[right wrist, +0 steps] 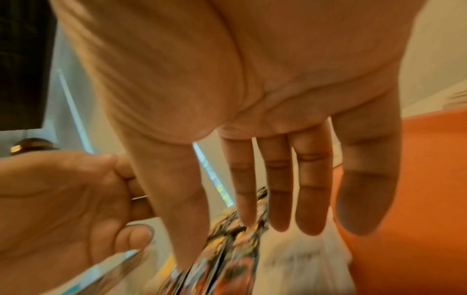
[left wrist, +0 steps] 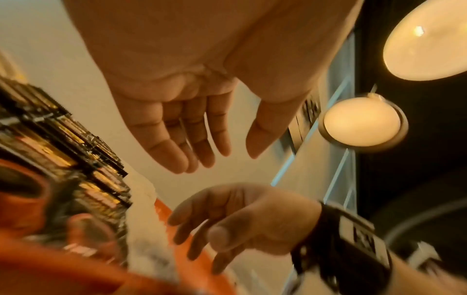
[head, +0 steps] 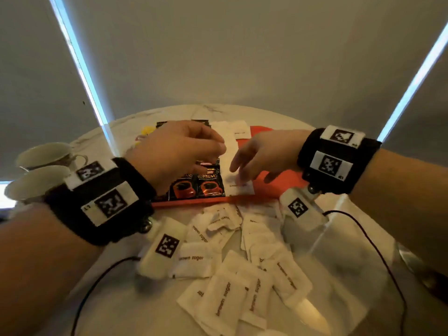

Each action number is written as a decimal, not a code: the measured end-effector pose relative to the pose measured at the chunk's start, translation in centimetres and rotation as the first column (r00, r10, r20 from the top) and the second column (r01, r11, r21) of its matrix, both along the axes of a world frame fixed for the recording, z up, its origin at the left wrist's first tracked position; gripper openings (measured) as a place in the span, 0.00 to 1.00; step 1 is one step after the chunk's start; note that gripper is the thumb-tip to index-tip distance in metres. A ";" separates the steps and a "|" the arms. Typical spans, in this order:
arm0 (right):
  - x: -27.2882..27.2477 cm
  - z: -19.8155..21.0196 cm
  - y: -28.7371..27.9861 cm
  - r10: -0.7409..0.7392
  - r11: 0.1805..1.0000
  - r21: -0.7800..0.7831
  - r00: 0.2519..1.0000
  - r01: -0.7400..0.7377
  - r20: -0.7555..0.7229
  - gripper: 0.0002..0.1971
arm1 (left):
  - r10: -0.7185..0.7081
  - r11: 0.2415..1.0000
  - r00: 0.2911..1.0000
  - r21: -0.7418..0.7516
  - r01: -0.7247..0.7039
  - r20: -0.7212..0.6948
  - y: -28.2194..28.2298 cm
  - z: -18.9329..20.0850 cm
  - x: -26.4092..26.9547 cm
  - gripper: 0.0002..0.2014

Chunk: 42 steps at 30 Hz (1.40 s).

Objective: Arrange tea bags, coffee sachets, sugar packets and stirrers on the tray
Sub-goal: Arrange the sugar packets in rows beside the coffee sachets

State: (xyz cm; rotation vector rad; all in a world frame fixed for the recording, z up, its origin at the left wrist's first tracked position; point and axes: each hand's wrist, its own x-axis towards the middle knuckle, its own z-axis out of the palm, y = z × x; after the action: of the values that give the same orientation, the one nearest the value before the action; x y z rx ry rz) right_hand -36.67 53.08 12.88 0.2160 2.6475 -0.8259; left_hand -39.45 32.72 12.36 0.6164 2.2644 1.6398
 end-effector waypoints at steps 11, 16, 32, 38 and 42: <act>8.2 -0.3 -1.9 0.282 0.829 0.413 0.920 -0.376 0.272 0.55 | -0.328 0.524 0.944 -0.827 0.204 0.025 -5.2 -2.3 7.9 0.64; 9.2 -2.2 -3.0 0.360 0.733 0.489 0.879 -0.473 0.312 0.57 | -0.382 0.406 0.923 -0.906 0.122 -0.047 -4.0 -3.2 8.8 0.65; 6.0 -2.2 -4.2 0.233 0.957 0.170 0.972 -0.233 0.020 0.25 | -0.031 0.705 0.997 -0.705 0.074 0.073 -6.6 -2.7 4.5 0.21; 5.2 -0.6 -2.6 0.129 0.977 -0.157 0.988 -0.141 -0.084 0.26 | 0.083 0.889 0.988 -0.458 -0.014 0.132 -8.9 -1.6 2.7 0.15; 4.0 -0.1 -2.0 0.024 0.856 -0.509 0.991 -0.086 -0.129 0.29 | 0.177 0.976 0.881 0.038 -0.215 0.439 -7.6 -1.9 1.7 0.25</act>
State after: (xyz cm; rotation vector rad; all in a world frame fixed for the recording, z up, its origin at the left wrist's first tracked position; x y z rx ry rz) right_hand -32.62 51.03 12.82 -0.0527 2.4057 -1.5264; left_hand -37.76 25.14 10.42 0.0200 1.9828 1.7620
